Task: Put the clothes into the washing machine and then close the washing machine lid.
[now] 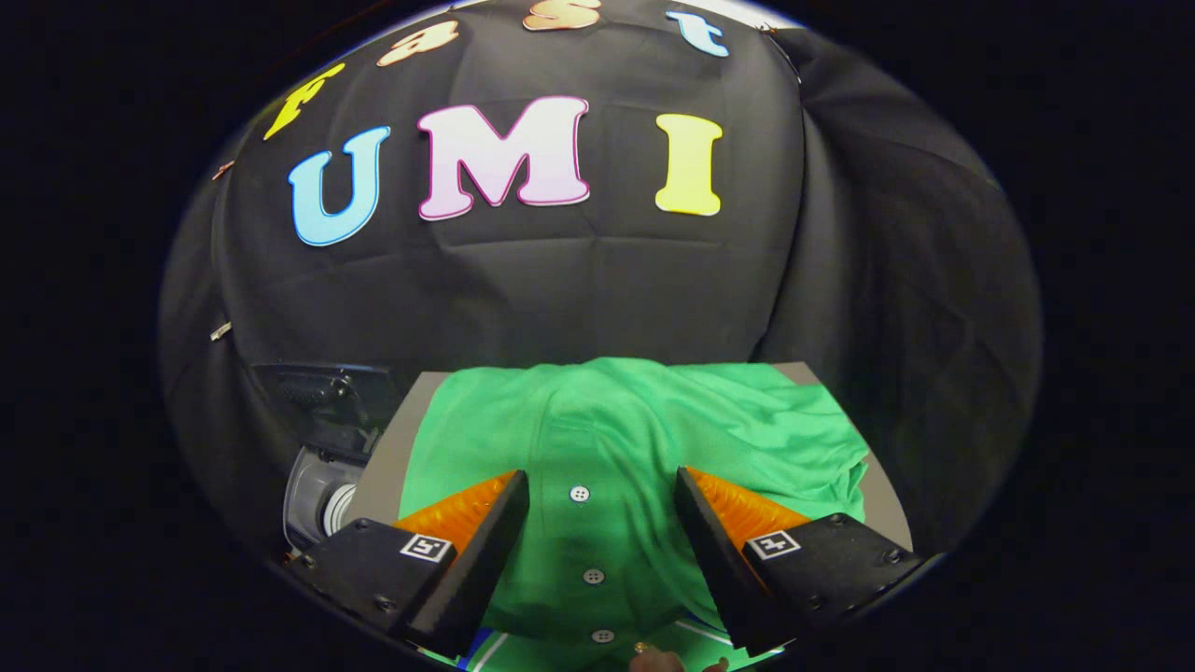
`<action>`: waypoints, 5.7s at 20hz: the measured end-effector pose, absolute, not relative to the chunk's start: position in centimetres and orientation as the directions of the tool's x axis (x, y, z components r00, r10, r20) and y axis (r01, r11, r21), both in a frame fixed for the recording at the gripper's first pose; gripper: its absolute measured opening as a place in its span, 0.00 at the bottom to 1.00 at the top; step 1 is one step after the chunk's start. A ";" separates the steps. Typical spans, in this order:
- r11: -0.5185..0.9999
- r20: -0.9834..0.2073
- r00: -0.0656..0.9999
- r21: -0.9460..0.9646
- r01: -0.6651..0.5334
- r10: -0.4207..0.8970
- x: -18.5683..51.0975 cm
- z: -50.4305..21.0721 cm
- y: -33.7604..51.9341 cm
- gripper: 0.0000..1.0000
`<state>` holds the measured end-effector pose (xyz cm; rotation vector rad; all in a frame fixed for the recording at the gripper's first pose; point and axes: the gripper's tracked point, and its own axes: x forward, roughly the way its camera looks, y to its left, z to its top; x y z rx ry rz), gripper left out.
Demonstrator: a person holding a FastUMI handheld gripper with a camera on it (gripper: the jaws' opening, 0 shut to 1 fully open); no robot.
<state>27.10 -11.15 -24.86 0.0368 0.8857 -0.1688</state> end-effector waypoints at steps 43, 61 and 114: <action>0.997 -0.491 0.871 0.071 0.014 0.023 29.6 -6.0 0.5 0.05; 0.887 -0.600 0.657 0.248 -0.389 0.456 30.7 -18.9 24.9 0.05; 0.964 -0.300 0.916 0.100 -0.248 0.267 40.0 -25.9 22.9 1.00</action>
